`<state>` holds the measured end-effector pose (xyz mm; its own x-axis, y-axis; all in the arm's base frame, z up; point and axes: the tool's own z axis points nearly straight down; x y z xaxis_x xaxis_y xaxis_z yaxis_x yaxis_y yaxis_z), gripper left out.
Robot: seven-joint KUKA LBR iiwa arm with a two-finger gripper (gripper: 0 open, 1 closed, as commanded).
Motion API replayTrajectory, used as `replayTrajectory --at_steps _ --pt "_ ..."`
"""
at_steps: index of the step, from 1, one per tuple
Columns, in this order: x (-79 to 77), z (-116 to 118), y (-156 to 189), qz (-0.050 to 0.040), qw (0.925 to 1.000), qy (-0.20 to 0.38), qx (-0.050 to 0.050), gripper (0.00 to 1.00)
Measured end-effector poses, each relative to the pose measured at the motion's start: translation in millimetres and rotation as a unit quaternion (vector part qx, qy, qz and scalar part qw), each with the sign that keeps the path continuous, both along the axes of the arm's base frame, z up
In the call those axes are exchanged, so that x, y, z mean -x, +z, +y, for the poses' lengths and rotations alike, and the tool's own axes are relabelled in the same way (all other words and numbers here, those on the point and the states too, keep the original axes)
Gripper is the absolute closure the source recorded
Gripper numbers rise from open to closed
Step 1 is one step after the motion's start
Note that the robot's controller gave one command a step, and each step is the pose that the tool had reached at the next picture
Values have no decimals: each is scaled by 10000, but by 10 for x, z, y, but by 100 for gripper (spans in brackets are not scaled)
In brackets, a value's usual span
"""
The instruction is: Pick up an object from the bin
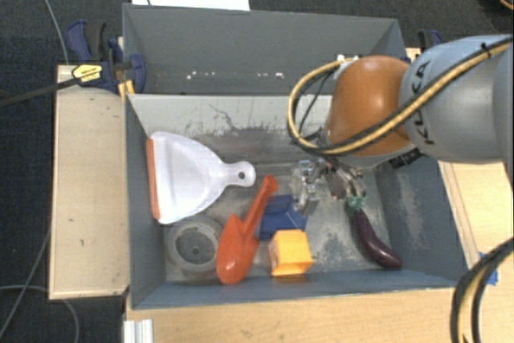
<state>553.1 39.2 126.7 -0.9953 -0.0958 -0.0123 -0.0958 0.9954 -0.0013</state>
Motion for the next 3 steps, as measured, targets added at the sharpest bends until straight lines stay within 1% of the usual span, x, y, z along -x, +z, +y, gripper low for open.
replayTrajectory --at_steps 1,2,3 --pt "1 4 -12 -7 10000 2 1 100" --pt "-37 -14 -182 -84 9999 -128 -18 100" --pt "-49 134 -338 -83 9993 -360 -1 100"
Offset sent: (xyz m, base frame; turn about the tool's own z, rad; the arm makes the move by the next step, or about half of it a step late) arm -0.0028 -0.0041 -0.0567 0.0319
